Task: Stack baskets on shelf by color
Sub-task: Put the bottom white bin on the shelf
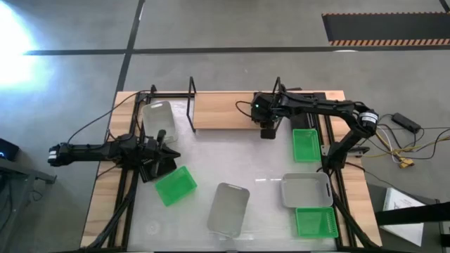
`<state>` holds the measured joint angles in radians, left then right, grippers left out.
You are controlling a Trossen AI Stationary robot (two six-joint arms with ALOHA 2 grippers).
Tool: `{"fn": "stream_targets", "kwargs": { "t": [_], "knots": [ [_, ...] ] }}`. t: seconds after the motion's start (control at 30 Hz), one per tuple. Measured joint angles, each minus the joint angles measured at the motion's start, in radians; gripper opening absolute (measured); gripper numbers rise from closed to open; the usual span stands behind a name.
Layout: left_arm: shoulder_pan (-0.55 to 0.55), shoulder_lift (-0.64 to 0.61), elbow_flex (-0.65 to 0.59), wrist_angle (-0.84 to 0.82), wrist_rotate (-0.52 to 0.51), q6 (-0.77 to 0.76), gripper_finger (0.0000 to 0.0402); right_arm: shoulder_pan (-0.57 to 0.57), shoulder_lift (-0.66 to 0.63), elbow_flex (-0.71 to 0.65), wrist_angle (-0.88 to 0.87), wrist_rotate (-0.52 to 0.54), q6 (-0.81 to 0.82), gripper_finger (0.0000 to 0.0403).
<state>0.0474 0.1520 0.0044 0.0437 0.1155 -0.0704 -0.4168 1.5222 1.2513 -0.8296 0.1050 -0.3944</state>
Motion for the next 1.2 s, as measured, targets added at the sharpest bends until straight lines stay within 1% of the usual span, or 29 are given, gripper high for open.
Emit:
{"fn": "stream_targets", "kwargs": {
  "t": [0.13,0.23,0.27,0.37,0.5,0.63,0.73,0.87,1.0,1.07,1.13,1.2],
  "knots": [
    [0.000,0.000,0.000,0.000,0.000,0.000,0.0000,0.020,-0.019,0.051,-0.033,-0.019,0.119,0.0141],
    [0.000,0.000,0.000,0.000,0.000,0.000,0.0000,0.087,-0.047,0.050,-0.023,-0.084,0.173,0.0142],
    [0.000,0.000,0.000,0.000,0.000,0.000,0.0000,0.123,-0.054,0.047,-0.015,-0.102,0.193,0.0139],
    [0.000,0.000,0.000,0.000,0.000,0.000,0.0000,0.259,-0.077,0.022,0.008,-0.104,0.250,0.0128],
    [0.000,0.000,0.000,0.000,0.000,0.000,0.0000,0.477,-0.101,-0.060,0.163,-0.070,0.332,0.0108],
    [0.000,0.001,0.000,0.000,0.000,0.000,0.0000,0.697,-0.116,-0.171,0.352,0.036,0.425,0.0089],
    [0.000,0.000,0.000,0.000,0.000,0.000,0.0000,0.850,-0.121,-0.235,0.428,0.173,0.517,0.0075],
    [0.000,0.000,0.000,0.000,0.000,0.000,0.0000,1.032,-0.120,-0.286,0.445,0.368,0.669,0.0060],
    [0.000,0.000,0.000,0.008,-0.001,0.004,0.0000,1.177,-0.114,-0.325,0.457,0.518,0.817,0.0051],
    [0.000,0.001,0.000,0.051,-0.008,0.001,0.0000,1.238,-0.114,-0.340,0.471,0.586,0.871,0.0048],
    [-0.001,0.001,0.000,0.120,-0.010,-0.060,0.0000,1.291,-0.114,-0.345,0.473,0.660,0.903,0.0047],
    [-0.001,0.002,0.000,0.187,-0.012,-0.212,0.0000,1.334,-0.114,-0.346,0.473,0.739,0.913,0.0047]
  ]
}}
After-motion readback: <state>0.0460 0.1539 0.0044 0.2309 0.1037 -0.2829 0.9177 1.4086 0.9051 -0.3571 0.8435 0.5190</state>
